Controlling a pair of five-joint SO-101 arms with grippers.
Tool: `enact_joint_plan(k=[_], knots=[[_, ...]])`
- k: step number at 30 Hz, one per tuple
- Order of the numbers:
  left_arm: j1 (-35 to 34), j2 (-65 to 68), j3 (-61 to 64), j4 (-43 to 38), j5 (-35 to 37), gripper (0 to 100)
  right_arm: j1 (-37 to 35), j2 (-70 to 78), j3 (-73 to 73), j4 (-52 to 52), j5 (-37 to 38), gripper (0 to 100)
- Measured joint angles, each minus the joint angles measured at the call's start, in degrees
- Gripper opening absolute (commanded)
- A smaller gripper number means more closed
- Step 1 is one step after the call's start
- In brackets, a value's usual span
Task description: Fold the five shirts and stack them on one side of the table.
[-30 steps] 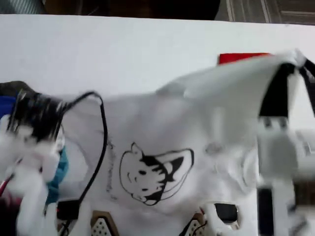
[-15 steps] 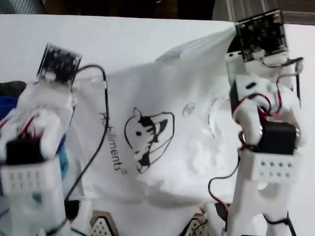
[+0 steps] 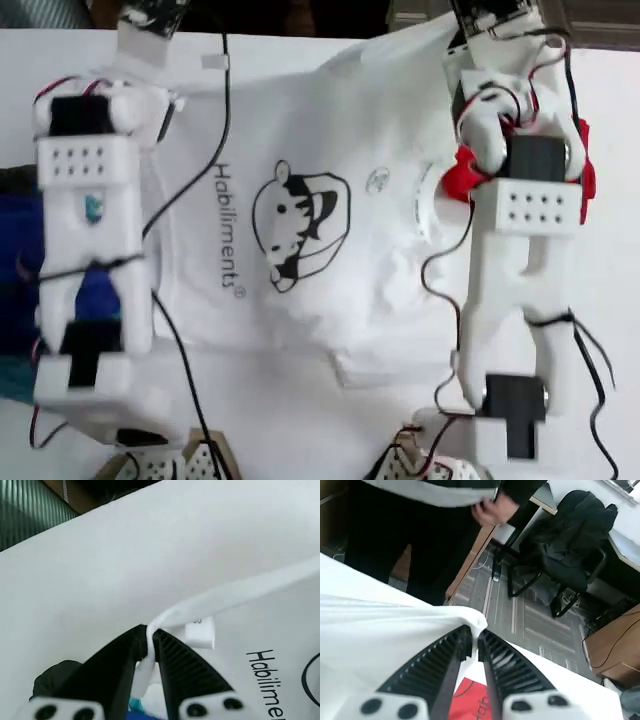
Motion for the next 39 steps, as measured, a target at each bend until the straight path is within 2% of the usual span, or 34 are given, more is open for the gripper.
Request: enact_joint_plan(k=[4, 9, 17, 22, 26, 34, 39], knots=[[0.09, 10.81, -12.22, 5.01, 0.00, 2, 0.00, 5.63, -3.87, 3.08, 0.00, 1.9], [0.09, 20.92, -21.89, 10.55, 0.00, 3, 0.00, 11.43, -4.40, 7.03, 0.00, 1.9], [0.09, 32.09, -26.11, 11.52, 0.00, 3, 0.09, 22.51, -4.40, 10.11, 0.00, 1.9], [0.09, 33.49, -26.81, 10.29, 0.00, 3, 0.09, 25.32, -6.86, 10.11, 0.00, 1.9], [0.09, 33.58, -32.00, 11.25, 0.00, 3, 0.09, 25.32, -12.31, 10.11, 0.00, 1.9], [0.09, 33.58, -47.91, 20.22, -8.09, 3, 0.09, 25.76, -18.11, 10.11, 0.00, 1.9], [-0.26, 33.58, -50.37, 23.65, -14.68, 3, 0.09, 29.71, -18.11, 10.11, 0.00, 1.9]])
